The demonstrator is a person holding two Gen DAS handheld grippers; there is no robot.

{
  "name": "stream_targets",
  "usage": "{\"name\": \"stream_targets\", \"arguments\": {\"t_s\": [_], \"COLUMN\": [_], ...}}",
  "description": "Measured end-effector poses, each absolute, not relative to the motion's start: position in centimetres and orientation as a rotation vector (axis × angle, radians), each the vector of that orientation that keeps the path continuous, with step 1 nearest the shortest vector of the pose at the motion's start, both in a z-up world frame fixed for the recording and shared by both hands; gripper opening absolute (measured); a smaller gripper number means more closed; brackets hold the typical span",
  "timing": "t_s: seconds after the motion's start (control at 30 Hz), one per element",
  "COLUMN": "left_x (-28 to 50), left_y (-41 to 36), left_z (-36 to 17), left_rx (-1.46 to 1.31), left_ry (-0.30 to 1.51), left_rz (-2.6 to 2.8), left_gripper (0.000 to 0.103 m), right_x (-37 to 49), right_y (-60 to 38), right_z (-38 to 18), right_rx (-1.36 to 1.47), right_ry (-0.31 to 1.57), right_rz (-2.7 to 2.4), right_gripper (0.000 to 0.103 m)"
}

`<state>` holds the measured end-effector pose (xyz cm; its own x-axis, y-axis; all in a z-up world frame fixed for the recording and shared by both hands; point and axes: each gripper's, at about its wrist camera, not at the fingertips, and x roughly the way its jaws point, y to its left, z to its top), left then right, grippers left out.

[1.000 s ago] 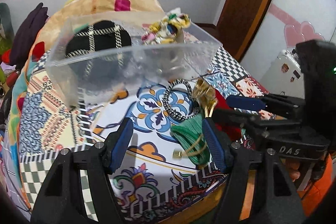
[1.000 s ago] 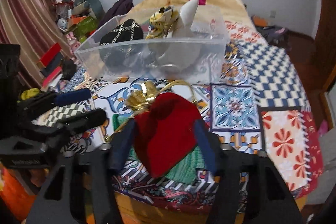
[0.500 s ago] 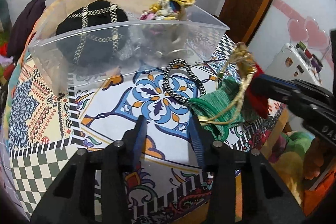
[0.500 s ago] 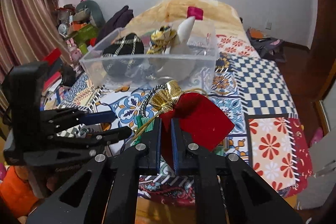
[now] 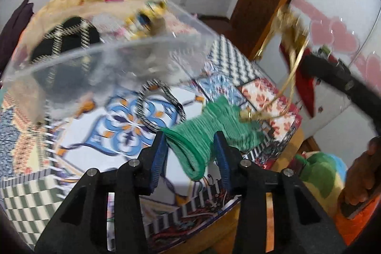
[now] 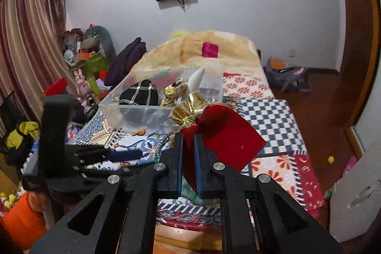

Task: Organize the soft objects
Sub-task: 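Grasp the green knit piece with the left tool while the right tool grasps the red pouch, then carry both items into the clear box and open both tools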

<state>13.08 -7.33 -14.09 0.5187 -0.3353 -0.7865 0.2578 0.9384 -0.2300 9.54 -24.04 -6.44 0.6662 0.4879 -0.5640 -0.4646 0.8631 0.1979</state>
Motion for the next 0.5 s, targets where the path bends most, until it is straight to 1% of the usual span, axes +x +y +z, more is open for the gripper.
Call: {"name": "stream_targets", "arguments": {"t_s": [0.03, 0.07, 0.1, 0.2, 0.3, 0.5], "left_x": [13.2, 13.1, 12.8, 12.4, 11.6, 10.7], "left_y": [-7.7, -8.1, -8.3, -8.3, -7.2, -4.8], "left_z": [-14.9, -15.3, -15.3, -15.4, -15.1, -12.0], "left_rx": [-0.078, -0.070, -0.043, -0.044, -0.065, -0.087], "left_ry": [0.986, 0.986, 0.964, 0.959, 0.935, 0.841], "left_rz": [-0.350, -0.344, -0.335, -0.347, -0.340, -0.284], "left_gripper": [0.041, 0.037, 0.028, 0.012, 0.008, 0.008], "right_x": [9.5, 9.6, 9.8, 9.9, 9.8, 10.0], "right_y": [-24.1, -24.2, -24.2, -24.2, -24.1, -24.0], "right_z": [-6.4, -6.5, -6.6, -6.9, -6.9, -6.9], "right_rx": [0.041, 0.044, 0.047, 0.049, 0.047, 0.060], "right_ry": [0.648, 0.650, 0.654, 0.659, 0.659, 0.662], "right_rz": [0.537, 0.535, 0.534, 0.539, 0.546, 0.555], "right_gripper": [0.008, 0.008, 0.008, 0.008, 0.008, 0.008]}}
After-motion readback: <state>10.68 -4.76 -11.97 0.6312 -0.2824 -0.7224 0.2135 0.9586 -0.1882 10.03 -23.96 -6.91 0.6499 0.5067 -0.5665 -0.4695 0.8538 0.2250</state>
